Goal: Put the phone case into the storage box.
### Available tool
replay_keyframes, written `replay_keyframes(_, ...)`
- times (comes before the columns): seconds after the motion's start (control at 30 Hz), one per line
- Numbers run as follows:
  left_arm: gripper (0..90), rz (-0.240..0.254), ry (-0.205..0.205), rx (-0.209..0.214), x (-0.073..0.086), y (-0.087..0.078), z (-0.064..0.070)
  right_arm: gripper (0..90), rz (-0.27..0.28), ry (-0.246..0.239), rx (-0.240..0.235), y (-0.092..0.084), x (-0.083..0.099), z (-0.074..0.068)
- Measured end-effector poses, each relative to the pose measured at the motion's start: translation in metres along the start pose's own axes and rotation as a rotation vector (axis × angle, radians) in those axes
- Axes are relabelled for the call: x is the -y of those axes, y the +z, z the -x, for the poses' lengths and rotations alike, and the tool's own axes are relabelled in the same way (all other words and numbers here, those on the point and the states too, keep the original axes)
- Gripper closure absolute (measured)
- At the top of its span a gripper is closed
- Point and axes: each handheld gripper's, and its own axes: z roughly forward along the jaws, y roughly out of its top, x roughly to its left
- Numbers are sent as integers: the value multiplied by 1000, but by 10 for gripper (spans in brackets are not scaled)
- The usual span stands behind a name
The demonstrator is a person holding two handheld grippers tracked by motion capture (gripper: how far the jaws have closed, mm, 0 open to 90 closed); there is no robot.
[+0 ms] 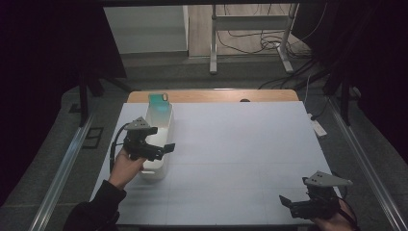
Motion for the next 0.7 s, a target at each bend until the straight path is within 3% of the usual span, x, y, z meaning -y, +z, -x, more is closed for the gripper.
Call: replay_keyframes(0.7,5,18,14,7,12,-14,16,0,5,1,-2,0,0,0)
